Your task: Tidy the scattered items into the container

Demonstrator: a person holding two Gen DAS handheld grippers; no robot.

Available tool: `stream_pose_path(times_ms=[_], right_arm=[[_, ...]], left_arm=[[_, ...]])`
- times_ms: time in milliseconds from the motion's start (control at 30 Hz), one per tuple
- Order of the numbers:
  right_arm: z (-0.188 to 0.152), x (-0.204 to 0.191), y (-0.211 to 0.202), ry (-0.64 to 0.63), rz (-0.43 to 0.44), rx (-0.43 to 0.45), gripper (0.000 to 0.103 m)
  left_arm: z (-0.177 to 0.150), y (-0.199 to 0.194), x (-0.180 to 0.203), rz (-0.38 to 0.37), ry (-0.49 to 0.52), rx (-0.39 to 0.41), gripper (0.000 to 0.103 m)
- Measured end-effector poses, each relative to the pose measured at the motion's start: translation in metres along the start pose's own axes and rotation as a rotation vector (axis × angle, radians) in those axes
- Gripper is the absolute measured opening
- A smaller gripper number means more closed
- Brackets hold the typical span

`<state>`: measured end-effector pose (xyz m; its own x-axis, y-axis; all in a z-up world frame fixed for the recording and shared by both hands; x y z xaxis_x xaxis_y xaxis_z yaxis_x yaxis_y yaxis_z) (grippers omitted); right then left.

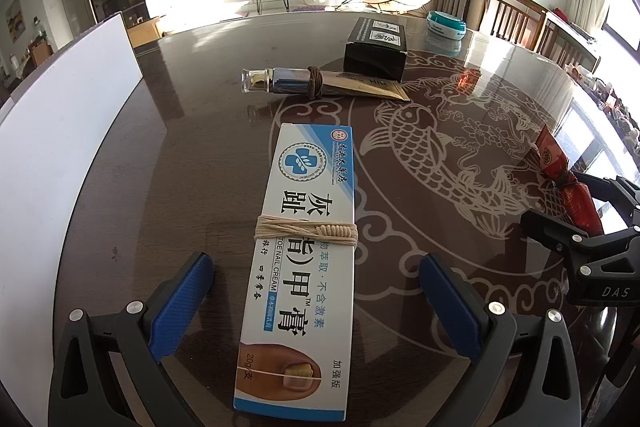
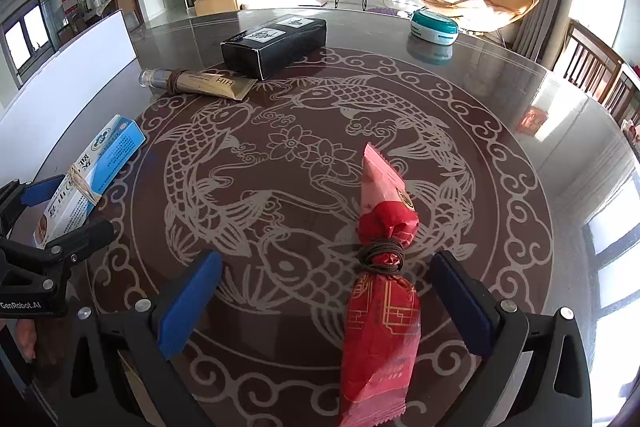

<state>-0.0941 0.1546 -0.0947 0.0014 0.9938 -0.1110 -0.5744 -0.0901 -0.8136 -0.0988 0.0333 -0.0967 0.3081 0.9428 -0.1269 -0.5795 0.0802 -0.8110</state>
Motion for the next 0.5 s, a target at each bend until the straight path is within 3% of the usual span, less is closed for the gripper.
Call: stream_pose_path(times_ms=[500], right_arm=[[-0.0003, 0.0001, -0.0001, 0.001, 0.000, 0.000, 0.103]], left_arm=[[0.0001, 0.0002, 0.0001, 0.000, 0.000, 0.000, 0.103]])
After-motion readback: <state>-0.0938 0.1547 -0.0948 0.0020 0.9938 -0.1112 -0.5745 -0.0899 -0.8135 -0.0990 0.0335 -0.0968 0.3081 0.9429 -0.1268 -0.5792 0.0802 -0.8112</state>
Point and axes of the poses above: each gripper's, at about its wrist camera, not at the fingertips, and y roughly the way its jaws point, x to its right, z to its top, the point moved 4 cm from there along y, roughly the way its jaws point, and after that the axes turned 12 degrees about y, right-handed, at the moved point
